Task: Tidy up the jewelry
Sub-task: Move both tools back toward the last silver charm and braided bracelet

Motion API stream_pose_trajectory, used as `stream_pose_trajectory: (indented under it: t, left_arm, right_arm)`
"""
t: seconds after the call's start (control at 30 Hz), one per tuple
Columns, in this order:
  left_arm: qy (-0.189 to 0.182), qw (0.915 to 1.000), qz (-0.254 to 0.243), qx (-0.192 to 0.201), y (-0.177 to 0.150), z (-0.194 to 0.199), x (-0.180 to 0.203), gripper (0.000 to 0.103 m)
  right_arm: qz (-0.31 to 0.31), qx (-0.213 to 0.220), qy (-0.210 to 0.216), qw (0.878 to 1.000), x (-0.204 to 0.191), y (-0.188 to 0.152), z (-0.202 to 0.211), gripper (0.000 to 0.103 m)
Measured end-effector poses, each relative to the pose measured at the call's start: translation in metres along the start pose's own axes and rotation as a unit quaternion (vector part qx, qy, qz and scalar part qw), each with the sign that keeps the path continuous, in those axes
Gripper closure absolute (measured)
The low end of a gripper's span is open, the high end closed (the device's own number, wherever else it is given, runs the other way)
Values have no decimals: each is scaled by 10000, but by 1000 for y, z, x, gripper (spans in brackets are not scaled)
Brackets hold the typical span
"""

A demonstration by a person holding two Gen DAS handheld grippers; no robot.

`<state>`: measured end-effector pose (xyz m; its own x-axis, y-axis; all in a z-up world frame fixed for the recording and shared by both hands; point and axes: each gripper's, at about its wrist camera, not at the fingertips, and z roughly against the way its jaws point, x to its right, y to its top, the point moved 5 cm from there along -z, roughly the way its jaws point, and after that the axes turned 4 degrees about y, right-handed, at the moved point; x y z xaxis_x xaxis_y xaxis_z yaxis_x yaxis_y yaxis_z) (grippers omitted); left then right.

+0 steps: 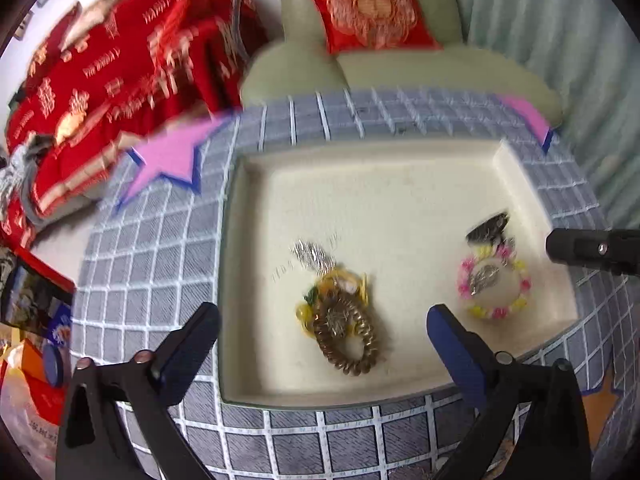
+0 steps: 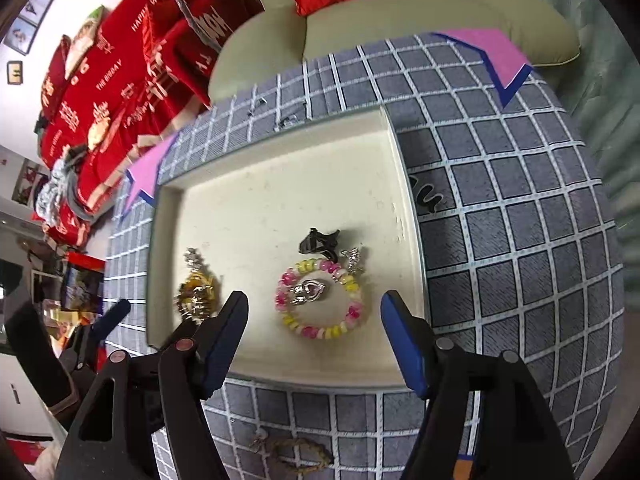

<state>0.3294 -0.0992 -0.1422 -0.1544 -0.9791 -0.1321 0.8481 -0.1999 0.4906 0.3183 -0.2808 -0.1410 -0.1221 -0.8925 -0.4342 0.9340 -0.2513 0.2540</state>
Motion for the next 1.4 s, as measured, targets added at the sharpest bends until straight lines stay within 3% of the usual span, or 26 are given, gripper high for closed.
stream_pose_trajectory:
  t: [0.37,0.5,0.87,1.4]
  left_arm:
    - [-209,9997,32,112,-24,42,-7,0]
    - [-154,9999,-32,70,-49,50,-7,0]
    - [-526,9948,-643,-588,-124,34,17,0]
    - [-688,9901,-892,-835,-134,6,37,0]
  right_arm:
    - [5,50,258,9997,-13,-41,35,31]
    - [126,-173,94,9997,-11,-71,30,31]
    - [317,-918,-461,9942,11,-129,-8,31]
    - [1245,-1259,-827,9807,-6,-144,-44,41]
